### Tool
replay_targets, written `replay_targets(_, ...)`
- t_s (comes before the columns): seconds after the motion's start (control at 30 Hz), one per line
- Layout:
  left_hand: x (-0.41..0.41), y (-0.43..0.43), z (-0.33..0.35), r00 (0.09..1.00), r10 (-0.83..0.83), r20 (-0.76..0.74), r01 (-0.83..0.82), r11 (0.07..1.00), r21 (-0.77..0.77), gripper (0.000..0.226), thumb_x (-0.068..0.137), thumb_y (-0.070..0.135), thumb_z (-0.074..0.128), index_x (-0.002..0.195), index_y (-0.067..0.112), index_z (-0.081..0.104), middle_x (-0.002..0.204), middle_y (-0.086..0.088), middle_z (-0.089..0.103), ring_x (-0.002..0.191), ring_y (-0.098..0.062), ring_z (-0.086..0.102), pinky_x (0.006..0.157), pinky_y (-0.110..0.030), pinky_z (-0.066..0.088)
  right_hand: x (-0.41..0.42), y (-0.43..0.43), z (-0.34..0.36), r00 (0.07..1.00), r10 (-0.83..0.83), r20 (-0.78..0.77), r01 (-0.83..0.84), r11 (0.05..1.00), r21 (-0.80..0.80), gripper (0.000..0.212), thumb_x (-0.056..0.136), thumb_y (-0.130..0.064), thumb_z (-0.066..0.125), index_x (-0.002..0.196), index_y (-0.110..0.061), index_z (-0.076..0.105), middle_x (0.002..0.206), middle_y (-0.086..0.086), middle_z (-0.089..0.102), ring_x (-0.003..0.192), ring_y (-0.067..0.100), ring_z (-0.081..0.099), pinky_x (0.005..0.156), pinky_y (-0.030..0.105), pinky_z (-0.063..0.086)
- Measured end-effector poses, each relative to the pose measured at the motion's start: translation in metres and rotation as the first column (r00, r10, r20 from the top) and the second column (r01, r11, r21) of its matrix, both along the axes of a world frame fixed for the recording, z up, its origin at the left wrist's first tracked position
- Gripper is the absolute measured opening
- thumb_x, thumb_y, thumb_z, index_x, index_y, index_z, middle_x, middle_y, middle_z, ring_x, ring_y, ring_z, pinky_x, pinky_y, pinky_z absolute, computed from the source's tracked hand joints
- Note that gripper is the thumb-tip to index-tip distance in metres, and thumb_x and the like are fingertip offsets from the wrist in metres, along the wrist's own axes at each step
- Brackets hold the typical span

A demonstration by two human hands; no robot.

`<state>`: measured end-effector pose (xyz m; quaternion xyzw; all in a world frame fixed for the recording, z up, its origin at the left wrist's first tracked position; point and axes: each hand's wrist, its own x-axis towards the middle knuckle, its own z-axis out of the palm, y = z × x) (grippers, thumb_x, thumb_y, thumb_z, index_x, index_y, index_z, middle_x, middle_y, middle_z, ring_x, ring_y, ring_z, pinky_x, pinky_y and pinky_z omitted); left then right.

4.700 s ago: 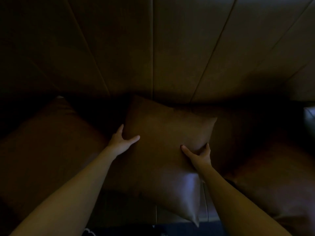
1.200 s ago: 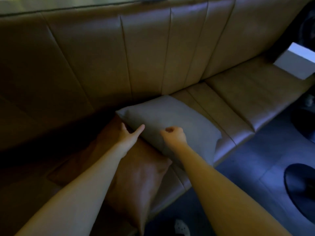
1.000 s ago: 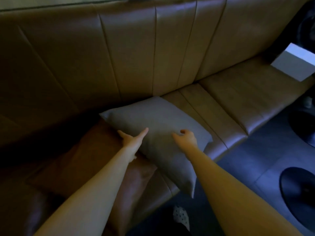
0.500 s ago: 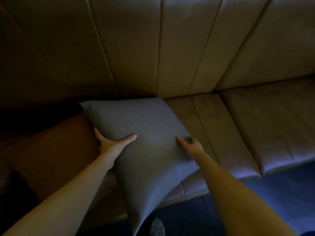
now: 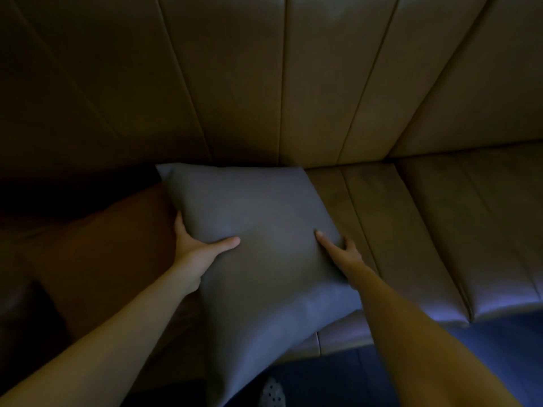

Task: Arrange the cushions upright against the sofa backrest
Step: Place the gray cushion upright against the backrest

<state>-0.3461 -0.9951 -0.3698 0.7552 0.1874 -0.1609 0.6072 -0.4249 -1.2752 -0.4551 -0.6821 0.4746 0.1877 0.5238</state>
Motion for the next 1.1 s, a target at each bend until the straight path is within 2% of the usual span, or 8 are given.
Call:
replay_targets(0.17, -0.005, -0.042, 0.000, 0.997, -0.079, -0.004, 0.078, 0.993, -0.089, 0.135, 0.048, 0.009, 0.093, 0.153, 0.036, 0.013, 0.150, -0.004, 0.038, 0.133, -0.029, 0.042, 0.106, -0.051, 0.040, -0.025, -0.044, 0.015, 0.997, -0.073, 0.009, 0.073, 0.995, -0.068, 0.146, 0.028, -0.096, 0.061, 0.151, -0.027, 0.026, 0.154, 0.014, 0.037, 0.135, 0.041, 0.042, 0.112, 0.056, 0.036)
replay_targets(0.33, 0.000, -0.085, -0.018, 0.990, -0.142, -0.012, 0.137, 0.970, -0.200, 0.136, 0.051, 0.012, 0.093, 0.153, 0.039, 0.007, 0.150, -0.003, 0.038, 0.133, -0.027, 0.042, 0.106, -0.053, 0.040, -0.029, -0.095, 0.024, 0.993, -0.119, 0.028, 0.122, 0.972, -0.202, 0.138, 0.028, -0.098, 0.058, 0.147, -0.038, 0.027, 0.154, 0.012, 0.037, 0.136, 0.041, 0.040, 0.112, 0.062, 0.029)
replay_targets(0.4, 0.009, -0.097, -0.029, 0.985, -0.170, -0.013, 0.163, 0.962, -0.220, 0.135, 0.053, 0.013, 0.092, 0.153, 0.038, 0.006, 0.150, -0.002, 0.037, 0.133, -0.025, 0.042, 0.106, -0.047, 0.041, -0.028, -0.107, 0.021, 0.990, -0.135, 0.046, 0.142, 0.962, -0.232, 0.137, 0.028, -0.097, 0.059, 0.147, -0.040, 0.025, 0.154, 0.012, 0.035, 0.138, 0.042, 0.038, 0.113, 0.063, 0.026)
replay_targets(0.53, 0.026, -0.099, -0.059, 0.976, -0.204, -0.076, 0.185, 0.961, -0.204, 0.130, 0.061, 0.015, 0.089, 0.155, 0.035, 0.001, 0.155, -0.003, 0.033, 0.136, -0.025, 0.040, 0.106, -0.041, 0.040, -0.024, -0.100, 0.013, 0.990, -0.126, 0.061, 0.135, 0.973, -0.186, 0.143, 0.023, -0.094, 0.063, 0.150, -0.042, 0.021, 0.154, 0.015, 0.031, 0.138, 0.043, 0.036, 0.113, 0.062, 0.028)
replay_targets(0.67, 0.028, -0.080, -0.082, 0.962, -0.171, -0.215, 0.157, 0.984, -0.084, 0.108, 0.077, 0.026, 0.079, 0.155, 0.033, 0.005, 0.159, -0.006, 0.027, 0.141, -0.029, 0.035, 0.110, -0.042, 0.036, -0.011, -0.070, 0.011, 1.000, -0.005, -0.017, -0.001, 0.943, -0.333, 0.099, 0.069, -0.075, 0.062, 0.151, -0.042, 0.019, 0.159, 0.016, 0.017, 0.147, 0.040, 0.015, 0.117, 0.065, 0.005)
replay_targets(0.83, 0.032, -0.076, -0.075, 0.931, -0.238, -0.278, 0.221, 0.971, -0.092, 0.110, 0.077, 0.031, 0.078, 0.155, 0.033, 0.001, 0.160, -0.003, 0.025, 0.143, -0.029, 0.031, 0.112, -0.047, 0.030, -0.005, -0.076, 0.012, 0.989, -0.148, 0.011, 0.143, 0.929, -0.343, 0.089, 0.076, -0.071, 0.058, 0.151, -0.033, 0.027, 0.159, 0.019, 0.016, 0.147, 0.041, 0.013, 0.116, 0.066, 0.008)
replay_targets(0.93, 0.042, -0.070, -0.065, 0.915, -0.254, -0.312, 0.245, 0.967, -0.070, 0.111, 0.075, 0.034, 0.079, 0.155, 0.033, 0.001, 0.161, -0.002, 0.023, 0.144, -0.030, 0.028, 0.111, -0.052, 0.027, 0.005, -0.080, 0.015, 0.981, -0.187, 0.049, 0.193, 0.929, -0.315, 0.097, 0.071, -0.076, 0.058, 0.151, -0.029, 0.029, 0.159, 0.019, 0.019, 0.145, 0.044, 0.020, 0.115, 0.066, 0.016)
replay_targets(1.1, 0.066, -0.061, -0.054, 0.889, -0.278, -0.363, 0.294, 0.956, -0.011, 0.114, 0.071, 0.045, 0.079, 0.154, 0.036, 0.001, 0.163, -0.003, 0.018, 0.144, -0.035, 0.026, 0.107, -0.063, 0.031, 0.023, -0.085, 0.028, 0.989, -0.120, 0.083, 0.137, 0.958, -0.253, 0.129, 0.038, -0.089, 0.054, 0.150, -0.030, 0.029, 0.155, 0.017, 0.033, 0.139, 0.043, 0.035, 0.112, 0.067, 0.025)
